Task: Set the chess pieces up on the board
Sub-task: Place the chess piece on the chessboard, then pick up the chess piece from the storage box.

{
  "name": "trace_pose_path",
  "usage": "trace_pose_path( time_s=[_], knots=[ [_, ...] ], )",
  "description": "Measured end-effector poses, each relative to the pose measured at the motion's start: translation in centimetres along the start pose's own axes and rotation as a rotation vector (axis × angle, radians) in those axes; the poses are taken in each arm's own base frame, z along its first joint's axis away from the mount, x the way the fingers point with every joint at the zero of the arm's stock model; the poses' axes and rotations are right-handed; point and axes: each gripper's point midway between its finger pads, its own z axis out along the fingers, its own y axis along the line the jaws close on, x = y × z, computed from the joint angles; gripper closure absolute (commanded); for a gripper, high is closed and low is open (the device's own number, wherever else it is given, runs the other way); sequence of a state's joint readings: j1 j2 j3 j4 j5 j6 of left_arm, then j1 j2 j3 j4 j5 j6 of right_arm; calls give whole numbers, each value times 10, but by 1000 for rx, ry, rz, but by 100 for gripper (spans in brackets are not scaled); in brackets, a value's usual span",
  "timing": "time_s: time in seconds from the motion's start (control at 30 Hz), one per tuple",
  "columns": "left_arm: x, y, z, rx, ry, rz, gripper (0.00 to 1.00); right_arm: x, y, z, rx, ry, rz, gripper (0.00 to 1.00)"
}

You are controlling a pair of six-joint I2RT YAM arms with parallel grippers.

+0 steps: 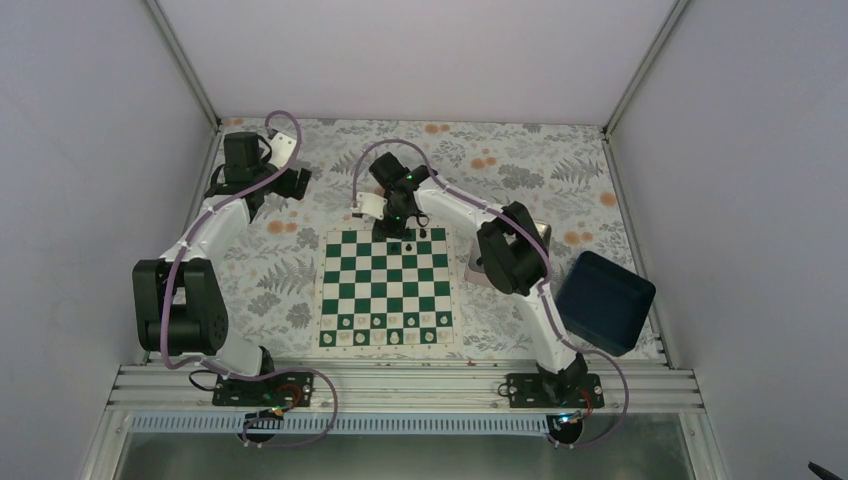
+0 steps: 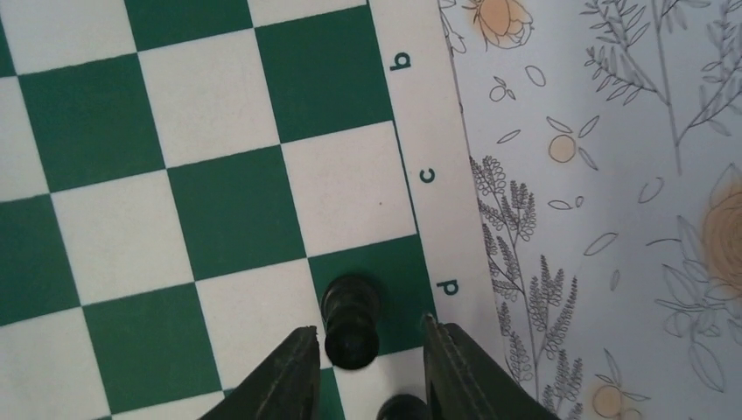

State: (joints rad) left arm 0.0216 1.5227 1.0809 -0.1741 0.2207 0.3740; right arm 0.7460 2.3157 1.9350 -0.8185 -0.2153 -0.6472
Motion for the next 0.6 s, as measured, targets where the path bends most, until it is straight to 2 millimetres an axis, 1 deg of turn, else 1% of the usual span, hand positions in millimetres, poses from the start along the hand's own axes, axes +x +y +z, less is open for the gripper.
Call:
trace_pose_path(
  time_s=[0.1,0.2,0.3,0.37,0.43,0.5,0.57,0.6],
  knots=[
    [0,0,0,0,0,0,0,0,-2,-8,19,-3,4,62],
    [0,0,0,0,0,0,0,-6,-11,-28,55,-32,13,59],
    [0,0,0,0,0,0,0,-13,-21,-61,101,-80,18,59],
    [0,0,0,0,0,0,0,-12,-30,-86,137,-108,32,60],
    [0,0,0,-1,0,0,0,0,-39,-109,171,-121,61,60],
    [0,0,0,0,0,-1,0,23,-51,-128,203,-115,109,61],
    [0,0,0,-1,0,0,0,53,-63,-141,229,-95,169,63],
    [0,0,0,-1,0,0,0,72,-69,-145,239,-80,206,63]
  ],
)
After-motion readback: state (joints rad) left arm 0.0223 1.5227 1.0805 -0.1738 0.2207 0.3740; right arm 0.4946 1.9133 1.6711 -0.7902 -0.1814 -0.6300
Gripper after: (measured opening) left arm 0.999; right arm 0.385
